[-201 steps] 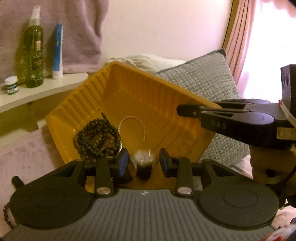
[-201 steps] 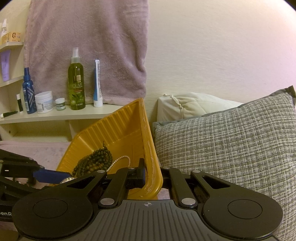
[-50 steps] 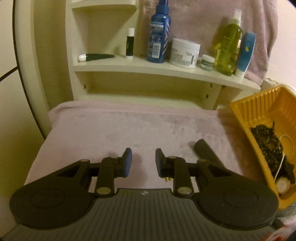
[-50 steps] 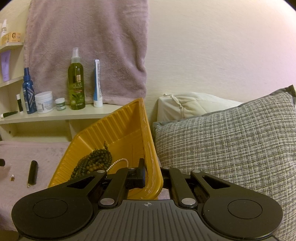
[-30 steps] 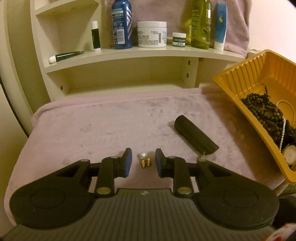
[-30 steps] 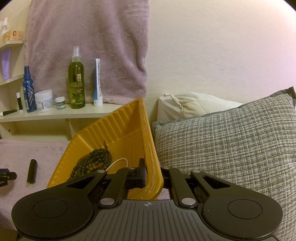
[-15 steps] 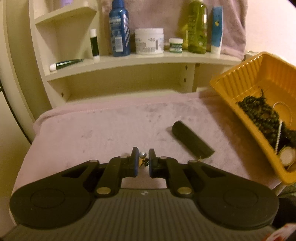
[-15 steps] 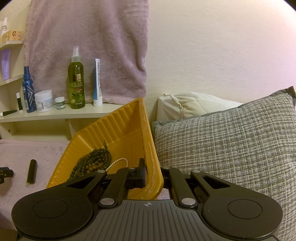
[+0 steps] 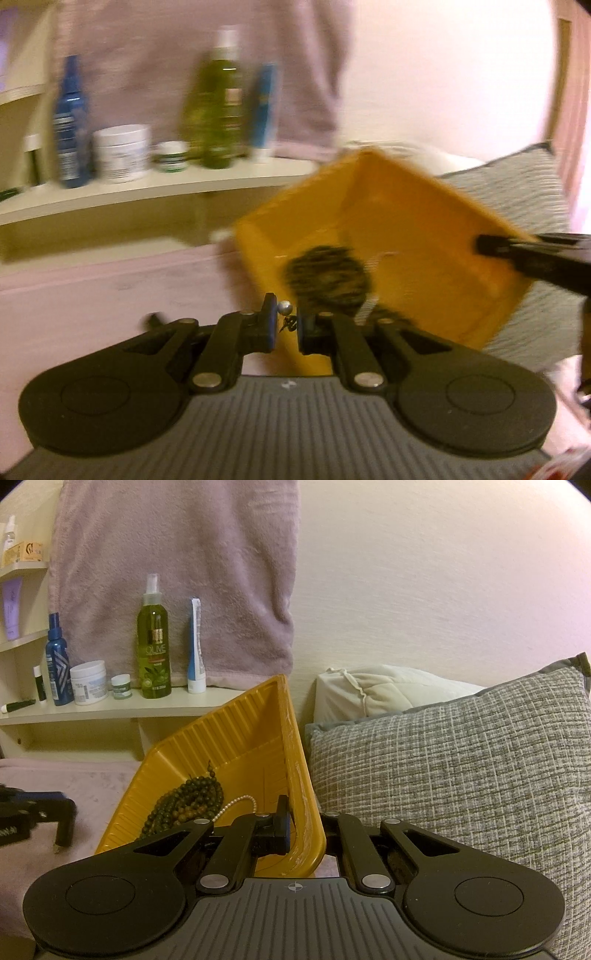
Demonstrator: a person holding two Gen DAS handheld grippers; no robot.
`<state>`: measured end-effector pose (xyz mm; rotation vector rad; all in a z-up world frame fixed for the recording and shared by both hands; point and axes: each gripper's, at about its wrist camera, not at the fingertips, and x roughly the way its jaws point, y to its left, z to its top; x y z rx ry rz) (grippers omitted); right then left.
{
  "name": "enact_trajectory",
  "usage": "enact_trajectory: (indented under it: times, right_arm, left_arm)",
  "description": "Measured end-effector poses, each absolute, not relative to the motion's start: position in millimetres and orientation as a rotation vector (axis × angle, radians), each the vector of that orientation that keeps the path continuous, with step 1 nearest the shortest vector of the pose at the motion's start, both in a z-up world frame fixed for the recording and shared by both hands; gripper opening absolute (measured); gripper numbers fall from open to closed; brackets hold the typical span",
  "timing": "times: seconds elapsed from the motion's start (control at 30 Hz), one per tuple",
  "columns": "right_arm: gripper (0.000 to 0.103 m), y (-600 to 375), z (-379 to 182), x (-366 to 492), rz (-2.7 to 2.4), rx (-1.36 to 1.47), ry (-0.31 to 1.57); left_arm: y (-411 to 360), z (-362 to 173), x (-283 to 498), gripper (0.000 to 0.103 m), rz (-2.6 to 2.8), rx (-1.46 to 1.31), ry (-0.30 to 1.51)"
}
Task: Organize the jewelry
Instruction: 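Carry the earring into the orange tray and open the left gripper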
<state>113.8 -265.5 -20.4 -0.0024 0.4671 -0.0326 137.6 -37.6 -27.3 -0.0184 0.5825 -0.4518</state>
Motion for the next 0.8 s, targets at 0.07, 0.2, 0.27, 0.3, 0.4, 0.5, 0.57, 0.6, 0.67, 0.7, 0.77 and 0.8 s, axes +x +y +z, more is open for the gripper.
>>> enact_trajectory:
  times: [0.07,0.2,0.27,0.3,0.4,0.5,0.57,0.6,0.67,0.7,0.77,0.8]
  right_arm:
    - [0.006,-265.4,-20.3,114.2,-0.032,-0.002,0.467]
    - [0.006,-265.2,-20.0,114.1,-0.032,0.000,0.467]
    - [0.006,-265.0,-19.9,113.9,-0.032,0.001,0.466]
    - [0.006,-264.9,-19.8,113.8,-0.032,0.002,0.467]
    - [0.006,-264.8,-19.6,113.6,-0.032,0.002,0.467]
    - [0.006,-264.7,-19.6,113.6,-0.033,0.003,0.467]
    - [0.006,-264.6,-19.7,113.5,-0.033,0.004,0.467]
    - [0.006,-264.4,-19.7,113.4,-0.032,0.004,0.467]
    - [0.006,-264.3,-19.8,113.2,-0.032,0.004,0.467]
    - [0.006,-264.2,-19.8,113.2,-0.032,0.005,0.467]
    - [0.006,-264.2,-20.0,113.0,-0.032,0.006,0.467]
    - [0.006,-264.4,-19.9,113.0,-0.032,0.005,0.467]
  left_arm:
    - [-52.7,-26.6,137.2,0.009,-0.497,-0.023,0.584]
    - [-76.3,-23.9,133.7,0.009,-0.562,-0.002,0.579]
    - [-84.3,-23.8,133.4,0.009,-0.582,0.008,0.578]
    - [-86.8,-24.1,132.9,0.009,-0.584,0.014,0.577]
    - [-90.7,-25.4,131.9,0.009,-0.591,0.023,0.582]
    - [-92.2,-26.9,135.0,0.009,-0.597,0.026,0.591]
    - [-94.3,-28.5,137.4,0.010,-0.605,0.029,0.608]
    - [-94.8,-29.7,138.3,0.010,-0.609,0.023,0.618]
    - [-93.6,-30.0,136.0,0.012,-0.603,0.016,0.614]
    - [-92.2,-30.1,134.6,0.017,-0.594,0.019,0.608]
    - [-84.6,-30.2,131.6,0.018,-0.571,0.016,0.595]
    - [-79.8,-30.0,130.9,0.018,-0.559,0.008,0.594]
